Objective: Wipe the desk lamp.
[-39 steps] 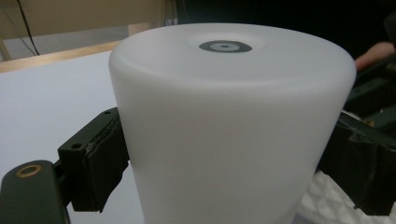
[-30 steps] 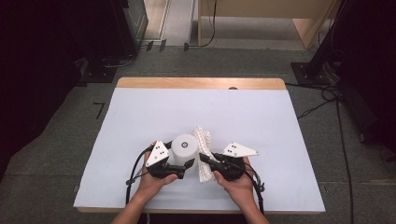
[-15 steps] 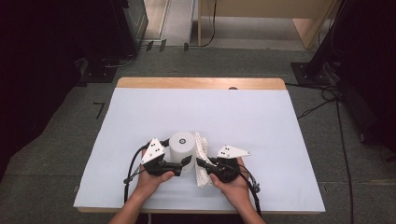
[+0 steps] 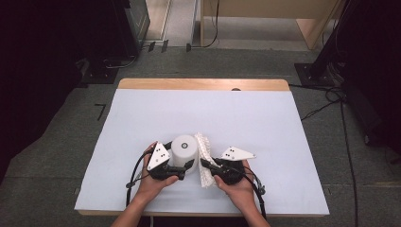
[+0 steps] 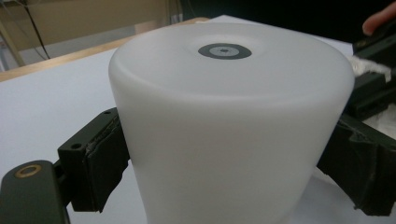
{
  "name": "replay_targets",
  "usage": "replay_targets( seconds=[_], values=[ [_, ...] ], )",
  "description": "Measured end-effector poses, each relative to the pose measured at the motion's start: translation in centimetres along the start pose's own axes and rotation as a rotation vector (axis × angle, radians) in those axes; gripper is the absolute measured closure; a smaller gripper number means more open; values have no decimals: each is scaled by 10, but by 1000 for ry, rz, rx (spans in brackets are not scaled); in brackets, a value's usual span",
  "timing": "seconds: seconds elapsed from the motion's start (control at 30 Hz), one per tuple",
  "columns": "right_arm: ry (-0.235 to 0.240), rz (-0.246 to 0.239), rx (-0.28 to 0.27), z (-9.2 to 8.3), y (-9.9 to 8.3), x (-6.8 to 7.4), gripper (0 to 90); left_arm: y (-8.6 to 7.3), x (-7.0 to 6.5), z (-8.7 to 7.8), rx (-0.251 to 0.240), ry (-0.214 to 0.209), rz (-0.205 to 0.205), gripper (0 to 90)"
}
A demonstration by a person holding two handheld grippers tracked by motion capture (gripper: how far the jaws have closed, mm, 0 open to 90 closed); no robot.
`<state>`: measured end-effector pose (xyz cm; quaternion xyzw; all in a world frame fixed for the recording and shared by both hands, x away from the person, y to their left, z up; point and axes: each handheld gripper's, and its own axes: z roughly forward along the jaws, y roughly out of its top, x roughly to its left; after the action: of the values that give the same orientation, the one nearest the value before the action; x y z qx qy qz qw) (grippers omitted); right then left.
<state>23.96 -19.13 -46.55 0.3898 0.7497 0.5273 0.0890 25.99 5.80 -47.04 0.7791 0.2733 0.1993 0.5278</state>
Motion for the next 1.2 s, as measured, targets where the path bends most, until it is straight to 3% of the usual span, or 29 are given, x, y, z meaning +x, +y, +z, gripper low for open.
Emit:
replay_targets(
  seconds=[0.1, 0.2, 0.27, 0.3, 0.4, 0.47, 0.57, 0.7, 0.83, 0.93, 1.2],
  values=[
    [5, 5, 0, 0, 0, 0, 791, -2, -2, -3, 1, 14, 10, 87],
    [2, 5, 10, 0, -2, -2, 790, -3, 0, -6, -5, 13, -28, 70],
    [-4, 21, 28, 3, -7, -6, 789, 2, -2, -10, -27, 44, -53, 16],
    [-4, 21, 28, 3, -7, -6, 789, 2, -2, -10, -27, 44, -53, 16],
    [-4, 39, 46, 7, -11, -7, 788, 6, -11, -9, -34, 101, -59, 11],
    [-2, 34, 49, 8, -12, -6, 788, 7, -17, -5, -10, 145, -61, 11],
    [0, 37, 47, 9, -11, -4, 788, 5, -22, 1, 10, 174, -48, 41],
    [4, 40, 54, 11, -13, -4, 788, 5, -14, -2, -8, 124, -77, 89],
    [8, 26, 62, 15, -14, -1, 788, 4, 3, -8, -52, 48, -190, 91],
    [12, 19, 60, 16, -13, 2, 788, 7, 11, -13, -95, -10, -228, 91],
    [7, 3, 9, 7, -3, 7, 789, 5, 3, -6, -49, -50, -154, 91]
  ],
)
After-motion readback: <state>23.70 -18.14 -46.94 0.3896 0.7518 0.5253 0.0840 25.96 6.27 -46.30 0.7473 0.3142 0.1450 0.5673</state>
